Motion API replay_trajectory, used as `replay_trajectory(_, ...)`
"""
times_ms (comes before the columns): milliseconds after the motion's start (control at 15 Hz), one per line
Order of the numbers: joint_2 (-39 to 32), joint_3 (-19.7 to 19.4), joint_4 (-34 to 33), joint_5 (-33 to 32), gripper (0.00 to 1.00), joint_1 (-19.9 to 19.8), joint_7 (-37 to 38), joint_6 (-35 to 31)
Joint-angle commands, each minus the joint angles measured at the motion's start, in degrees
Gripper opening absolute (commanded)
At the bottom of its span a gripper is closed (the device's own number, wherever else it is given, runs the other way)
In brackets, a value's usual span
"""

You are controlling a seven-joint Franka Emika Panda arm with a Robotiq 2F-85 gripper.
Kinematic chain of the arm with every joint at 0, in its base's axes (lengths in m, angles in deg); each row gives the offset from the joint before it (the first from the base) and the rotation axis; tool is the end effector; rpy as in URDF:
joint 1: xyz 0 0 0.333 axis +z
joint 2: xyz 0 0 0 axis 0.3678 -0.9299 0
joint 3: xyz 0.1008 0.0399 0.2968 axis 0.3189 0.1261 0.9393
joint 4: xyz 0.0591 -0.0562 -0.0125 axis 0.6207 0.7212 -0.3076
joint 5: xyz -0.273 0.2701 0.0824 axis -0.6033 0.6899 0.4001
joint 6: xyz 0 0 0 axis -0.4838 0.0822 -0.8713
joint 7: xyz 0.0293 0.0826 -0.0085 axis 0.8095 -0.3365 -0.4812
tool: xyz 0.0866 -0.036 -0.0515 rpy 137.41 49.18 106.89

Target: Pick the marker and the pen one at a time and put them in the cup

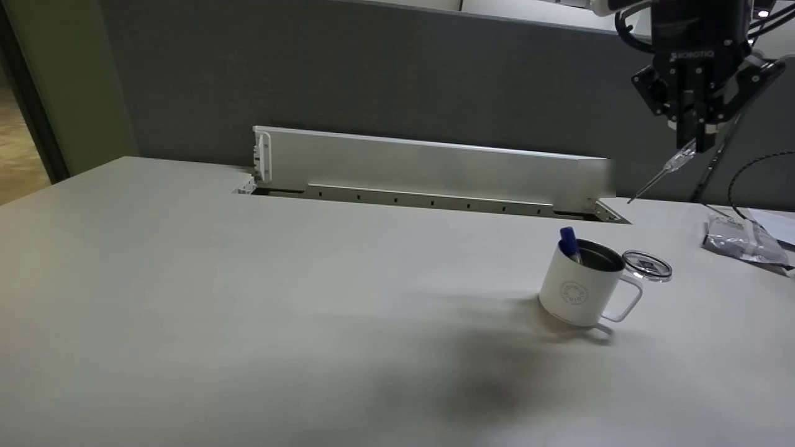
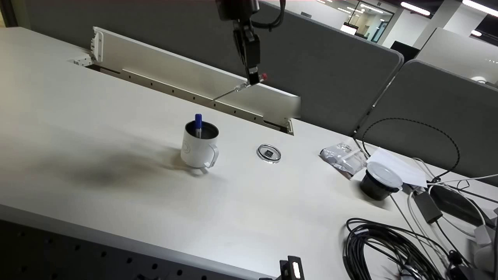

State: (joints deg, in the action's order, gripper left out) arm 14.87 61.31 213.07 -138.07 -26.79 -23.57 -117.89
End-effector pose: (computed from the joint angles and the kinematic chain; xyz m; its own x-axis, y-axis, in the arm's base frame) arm 0.4828 -0.0623 0.2677 -0.3196 0.8144 -0.4843 0.9444 0.3152 -0.0932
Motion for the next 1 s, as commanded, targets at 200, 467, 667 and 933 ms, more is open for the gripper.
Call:
replay_trajectory(200,-4.53,-1.46,0.74,-17.33,0.07,0.41,14.77,-4.8)
replay_trajectory(467,-8.35,-1.06,-0.18,-23.35,0.07,0.31,21.12,-7.07)
replay_trajectory(667,-10.7,-0.63,-0.87,-27.0,0.07,0.65,25.26,-8.62)
replay_trajectory(933,-13.7,0.28,-1.79,-33.75,0.07,1.74,32.52,-9.53)
